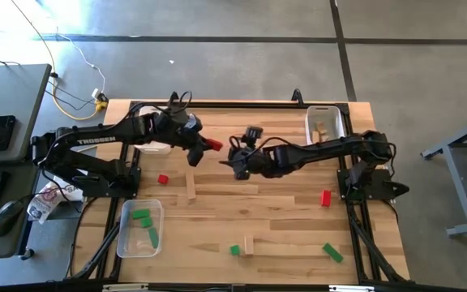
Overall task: Sort & place blocks by color
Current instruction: Put the red block into the white bin
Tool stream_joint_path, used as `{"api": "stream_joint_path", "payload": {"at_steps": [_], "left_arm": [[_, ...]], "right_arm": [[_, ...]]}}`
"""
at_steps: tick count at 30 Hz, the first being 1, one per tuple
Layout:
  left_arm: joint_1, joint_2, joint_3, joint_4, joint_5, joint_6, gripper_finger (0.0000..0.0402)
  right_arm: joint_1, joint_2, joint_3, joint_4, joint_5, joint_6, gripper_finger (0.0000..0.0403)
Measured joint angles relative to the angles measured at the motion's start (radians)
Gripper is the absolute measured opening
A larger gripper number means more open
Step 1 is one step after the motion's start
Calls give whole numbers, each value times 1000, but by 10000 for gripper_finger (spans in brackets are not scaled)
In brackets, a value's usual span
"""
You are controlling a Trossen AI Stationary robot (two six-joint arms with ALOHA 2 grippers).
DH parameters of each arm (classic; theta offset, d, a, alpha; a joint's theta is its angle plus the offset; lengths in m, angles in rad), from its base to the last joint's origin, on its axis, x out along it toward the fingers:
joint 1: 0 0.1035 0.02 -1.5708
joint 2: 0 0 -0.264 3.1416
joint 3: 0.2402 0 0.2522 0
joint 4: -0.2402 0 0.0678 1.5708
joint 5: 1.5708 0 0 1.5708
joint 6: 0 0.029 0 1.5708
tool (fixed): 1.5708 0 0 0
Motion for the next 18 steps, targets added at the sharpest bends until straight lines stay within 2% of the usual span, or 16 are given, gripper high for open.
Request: {"api": "stream_joint_path", "payload": {"at_steps": [8, 18], "left_arm": [[41, -1, 0, -130, -283, 2, 45], [145, -1, 0, -331, -506, -74, 45]], "right_arm": [[-11, 0, -1, -185, 23, 180, 237], [-17, 0, -1, -257, 18, 290, 238]]}}
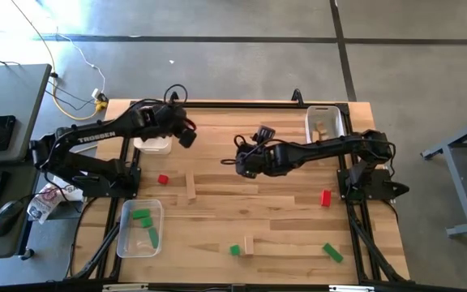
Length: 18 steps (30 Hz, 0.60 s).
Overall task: Sort & place blocks by color
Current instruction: Put the red block into the white bin
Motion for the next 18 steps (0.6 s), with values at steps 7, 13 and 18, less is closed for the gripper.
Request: {"api": "stream_joint_path", "payload": {"at_steps": [7, 13, 18], "left_arm": [[74, 0, 0, -158, -67, -78, 45], [127, 1, 0, -214, -81, -89, 45], [166, 38, -5, -256, -76, -88, 45]], "right_arm": [[0, 0, 0, -61, -1, 59, 238], [0, 0, 0, -80, -3, 60, 238], [0, 0, 0, -80, -21, 60, 238]]}}
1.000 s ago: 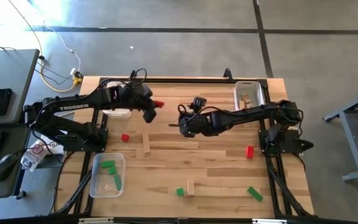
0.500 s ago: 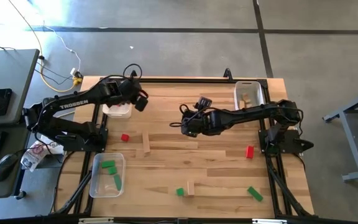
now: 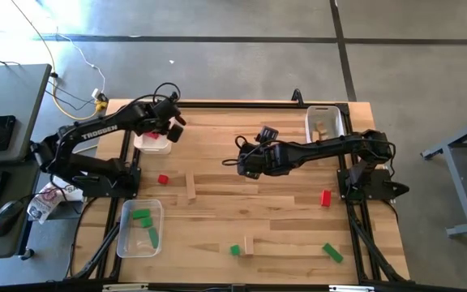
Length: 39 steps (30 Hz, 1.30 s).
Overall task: Sort & place blocks by color
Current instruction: Put the red block into the white bin, then put the green block into the transparent bin
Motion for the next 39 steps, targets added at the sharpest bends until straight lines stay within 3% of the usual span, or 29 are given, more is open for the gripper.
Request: {"api": "stream_joint_path", "payload": {"at_steps": [14, 25, 33, 39], "left_arm": [[35, 163, -5, -54, 13, 45, 48], [35, 169, -6, -103, -8, 97, 112], [35, 169, -6, -119, -7, 97, 173], [33, 167, 2, -119, -2, 146, 189]], "right_arm": [[-16, 0, 0, -59, -7, 92, 238], [-25, 0, 0, -220, -39, 261, 238], [-23, 0, 0, -315, -188, 367, 238], [9, 0, 0, -417, -285, 446, 238]]}}
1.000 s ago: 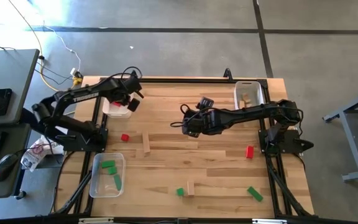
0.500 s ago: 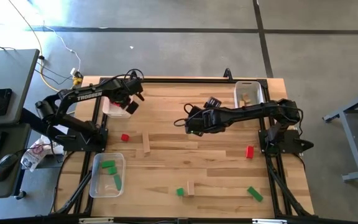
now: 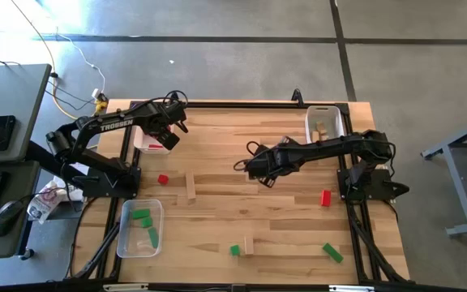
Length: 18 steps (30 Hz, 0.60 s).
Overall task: Sort & place blocks by color
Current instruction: Put the green block into the transparent bin
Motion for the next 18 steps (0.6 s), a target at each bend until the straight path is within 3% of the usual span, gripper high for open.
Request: {"api": "stream_joint_path", "payload": {"at_steps": [10, 18], "left_arm": [[-67, -68, 74, 3, 1, 11, 182], [-157, -135, 104, 14, 53, -26, 182]], "right_arm": [[99, 0, 0, -67, -175, 44, 238], [196, 0, -114, -117, -196, 111, 238]]}}
